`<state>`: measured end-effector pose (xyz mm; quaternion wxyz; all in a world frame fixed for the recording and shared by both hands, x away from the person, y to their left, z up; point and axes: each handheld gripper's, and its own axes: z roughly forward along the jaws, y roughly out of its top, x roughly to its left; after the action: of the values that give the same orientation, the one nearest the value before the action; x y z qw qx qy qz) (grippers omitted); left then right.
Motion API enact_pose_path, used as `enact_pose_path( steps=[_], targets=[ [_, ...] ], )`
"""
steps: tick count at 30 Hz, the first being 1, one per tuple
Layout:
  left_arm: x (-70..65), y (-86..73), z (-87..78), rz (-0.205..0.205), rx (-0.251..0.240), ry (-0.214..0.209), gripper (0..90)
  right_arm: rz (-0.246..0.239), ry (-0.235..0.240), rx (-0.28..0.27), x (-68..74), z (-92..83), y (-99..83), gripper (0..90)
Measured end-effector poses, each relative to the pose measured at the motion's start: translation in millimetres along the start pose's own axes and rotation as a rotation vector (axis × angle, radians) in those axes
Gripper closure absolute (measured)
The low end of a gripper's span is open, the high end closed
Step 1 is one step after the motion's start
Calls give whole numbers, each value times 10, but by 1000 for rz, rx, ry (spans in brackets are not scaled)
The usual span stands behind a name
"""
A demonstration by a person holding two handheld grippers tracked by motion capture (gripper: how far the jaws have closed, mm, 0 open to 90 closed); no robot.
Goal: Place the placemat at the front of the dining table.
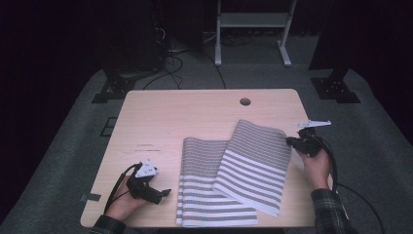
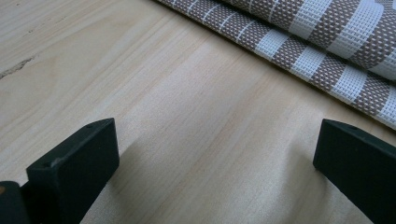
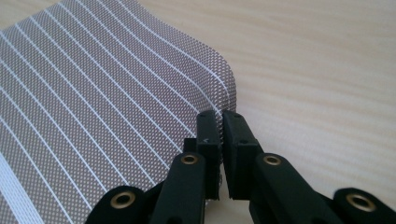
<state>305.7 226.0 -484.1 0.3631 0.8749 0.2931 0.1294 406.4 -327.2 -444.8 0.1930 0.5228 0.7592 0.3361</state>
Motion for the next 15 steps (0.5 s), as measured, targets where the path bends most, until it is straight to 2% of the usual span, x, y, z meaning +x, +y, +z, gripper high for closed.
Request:
enact_pose_path(
  steps=[5,7,10,11,15],
  targets=[
    [0,-1,1,0,-2,1,0,-25,-16,3,-9,90,131,856],
    [-1,-1,2,0,-2,1,0,-29,-18,25,-25,142,180,855],
    [0,-1,1,0,-2,1,0,-24,-19,7,-43,191,230,853],
    [0,0,2,0,-2,0,0,-20,-15,21,-52,212,251,852],
    [0,0,2,0,-2,0,0,-34,-23,8,-54,235,308,827]
  ],
)
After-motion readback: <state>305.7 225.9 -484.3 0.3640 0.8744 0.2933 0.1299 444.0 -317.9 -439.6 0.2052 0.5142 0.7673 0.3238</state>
